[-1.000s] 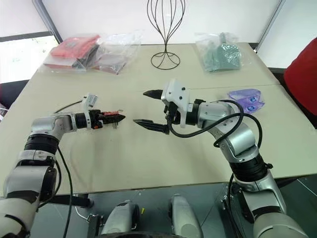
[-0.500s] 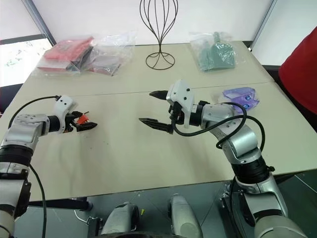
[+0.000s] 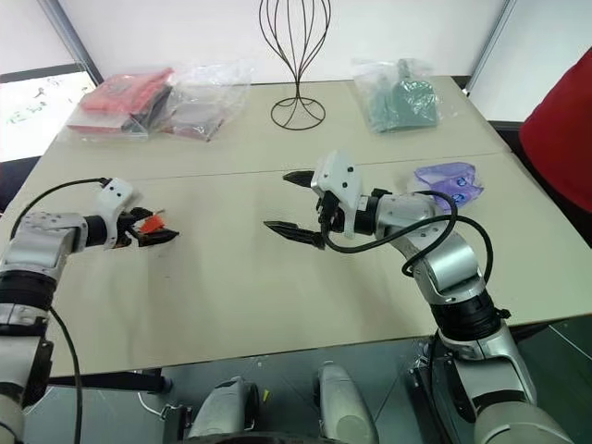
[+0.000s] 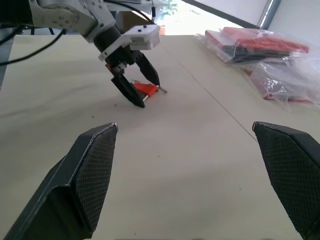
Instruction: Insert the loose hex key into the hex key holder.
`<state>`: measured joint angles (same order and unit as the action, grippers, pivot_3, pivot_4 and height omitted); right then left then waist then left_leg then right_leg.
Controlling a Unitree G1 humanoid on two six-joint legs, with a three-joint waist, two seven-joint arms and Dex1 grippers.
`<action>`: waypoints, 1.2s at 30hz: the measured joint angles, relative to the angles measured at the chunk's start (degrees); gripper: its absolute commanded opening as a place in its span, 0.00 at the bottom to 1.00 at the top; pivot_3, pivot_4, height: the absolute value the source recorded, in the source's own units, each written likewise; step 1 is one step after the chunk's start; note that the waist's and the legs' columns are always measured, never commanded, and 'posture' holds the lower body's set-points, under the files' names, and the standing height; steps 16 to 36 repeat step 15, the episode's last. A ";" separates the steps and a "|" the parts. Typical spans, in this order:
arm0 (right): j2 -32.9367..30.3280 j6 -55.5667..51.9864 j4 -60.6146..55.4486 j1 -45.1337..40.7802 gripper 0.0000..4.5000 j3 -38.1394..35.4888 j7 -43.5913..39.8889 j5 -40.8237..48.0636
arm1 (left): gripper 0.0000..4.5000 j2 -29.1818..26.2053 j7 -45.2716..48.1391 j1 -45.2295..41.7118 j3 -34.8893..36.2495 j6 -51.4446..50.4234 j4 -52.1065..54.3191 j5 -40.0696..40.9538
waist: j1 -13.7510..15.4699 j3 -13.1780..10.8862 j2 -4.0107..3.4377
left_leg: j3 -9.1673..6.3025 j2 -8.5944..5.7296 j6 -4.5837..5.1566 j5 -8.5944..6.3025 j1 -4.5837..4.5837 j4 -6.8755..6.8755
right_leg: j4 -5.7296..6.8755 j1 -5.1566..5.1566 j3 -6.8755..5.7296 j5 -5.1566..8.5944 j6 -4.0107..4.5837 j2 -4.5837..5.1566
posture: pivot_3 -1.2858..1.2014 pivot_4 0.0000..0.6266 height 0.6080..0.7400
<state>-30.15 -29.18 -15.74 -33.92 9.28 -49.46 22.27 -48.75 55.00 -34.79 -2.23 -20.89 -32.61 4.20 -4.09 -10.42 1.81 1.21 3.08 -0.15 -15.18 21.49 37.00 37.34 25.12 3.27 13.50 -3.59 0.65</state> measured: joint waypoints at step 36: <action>2.35 1.50 0.63 2.86 1.00 -0.66 2.88 -1.33 | 0.99 12.19 -12.88 13.63 24.97 -20.79 32.89 25.67 | 1.66 -0.03 0.05 | -0.08 -0.07 -0.01 0.00 0.90 0.26 | -0.08 0.60 -0.09 -0.09 -0.13 0.15 | 0.52 0.24 1.00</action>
